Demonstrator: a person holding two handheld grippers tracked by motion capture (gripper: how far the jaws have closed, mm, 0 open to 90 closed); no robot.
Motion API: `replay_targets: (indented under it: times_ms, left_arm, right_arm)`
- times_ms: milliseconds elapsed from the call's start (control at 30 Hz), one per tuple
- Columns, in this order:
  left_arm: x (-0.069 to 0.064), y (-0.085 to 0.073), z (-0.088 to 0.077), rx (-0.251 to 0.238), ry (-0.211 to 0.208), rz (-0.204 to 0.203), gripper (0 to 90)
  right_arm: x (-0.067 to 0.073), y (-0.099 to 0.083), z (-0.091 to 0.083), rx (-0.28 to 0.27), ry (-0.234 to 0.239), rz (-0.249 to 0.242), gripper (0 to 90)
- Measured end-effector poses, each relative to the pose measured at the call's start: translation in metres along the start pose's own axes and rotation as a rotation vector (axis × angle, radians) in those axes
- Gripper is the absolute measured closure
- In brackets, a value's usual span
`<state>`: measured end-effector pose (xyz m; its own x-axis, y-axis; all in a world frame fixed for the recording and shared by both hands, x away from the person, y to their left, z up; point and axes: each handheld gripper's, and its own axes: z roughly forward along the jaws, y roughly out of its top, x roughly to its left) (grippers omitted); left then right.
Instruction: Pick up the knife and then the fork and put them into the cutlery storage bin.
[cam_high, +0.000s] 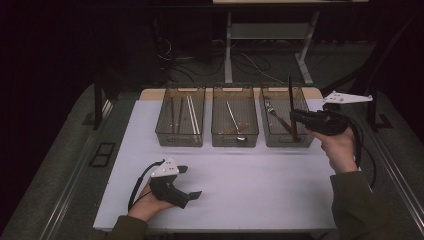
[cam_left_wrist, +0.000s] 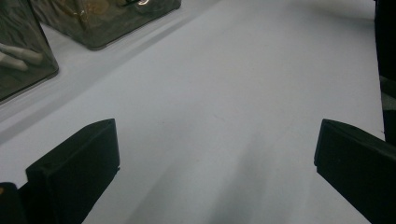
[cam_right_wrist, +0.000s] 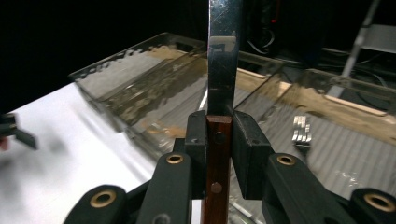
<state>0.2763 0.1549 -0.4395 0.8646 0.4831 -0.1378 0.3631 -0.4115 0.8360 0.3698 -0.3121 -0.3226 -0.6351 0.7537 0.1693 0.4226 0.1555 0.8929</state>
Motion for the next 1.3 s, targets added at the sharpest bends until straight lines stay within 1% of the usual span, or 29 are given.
replay_targets:
  times_ms: [133, 267, 367, 400, 500, 700, 800, 967, 1133, 1300]
  left_arm:
    - [0.000, 0.000, 0.000, 0.000, -0.001, 0.000, 0.0]
    - [-0.001, 0.000, 0.000, -0.001, -0.002, 0.002, 0.0]
    - [-0.001, 0.000, 0.000, -0.002, -0.003, 0.004, 0.0]
    - [-0.001, 0.000, 0.000, -0.003, -0.003, 0.002, 0.0]
    - [-0.001, 0.001, 0.000, -0.003, -0.004, 0.005, 0.0]
    - [-0.001, 0.001, 0.000, -0.005, -0.006, 0.005, 0.0]
    - [-0.001, 0.001, 0.000, -0.006, -0.006, 0.005, 0.0]
    - [-0.002, 0.001, 0.000, -0.006, -0.007, 0.007, 0.0]
    - [-0.002, 0.001, 0.000, -0.007, -0.005, 0.006, 0.0]
    - [-0.002, 0.001, 0.000, -0.005, -0.005, 0.006, 0.0]
  right_arm:
    - [-0.010, 0.001, 0.008, -0.015, -0.042, 0.021, 77.2]
    - [-0.021, 0.001, 0.013, -0.058, -0.073, 0.037, 77.2]
    - [-0.028, -0.001, 0.017, -0.083, -0.095, 0.063, 77.2]
    - [-0.030, -0.001, 0.019, -0.085, -0.096, 0.072, 77.2]
    - [-0.034, -0.003, 0.025, -0.083, -0.118, 0.072, 77.2]
    - [-0.040, -0.009, 0.037, -0.046, -0.163, 0.066, 77.2]
    - [-0.044, -0.014, 0.044, -0.025, -0.178, 0.073, 77.1]
    - [-0.051, -0.028, 0.053, 0.004, -0.195, 0.104, 77.1]
    - [-0.057, -0.039, 0.060, 0.051, -0.223, 0.124, 77.0]
    - [-0.056, -0.043, 0.067, 0.108, -0.239, 0.102, 76.9]
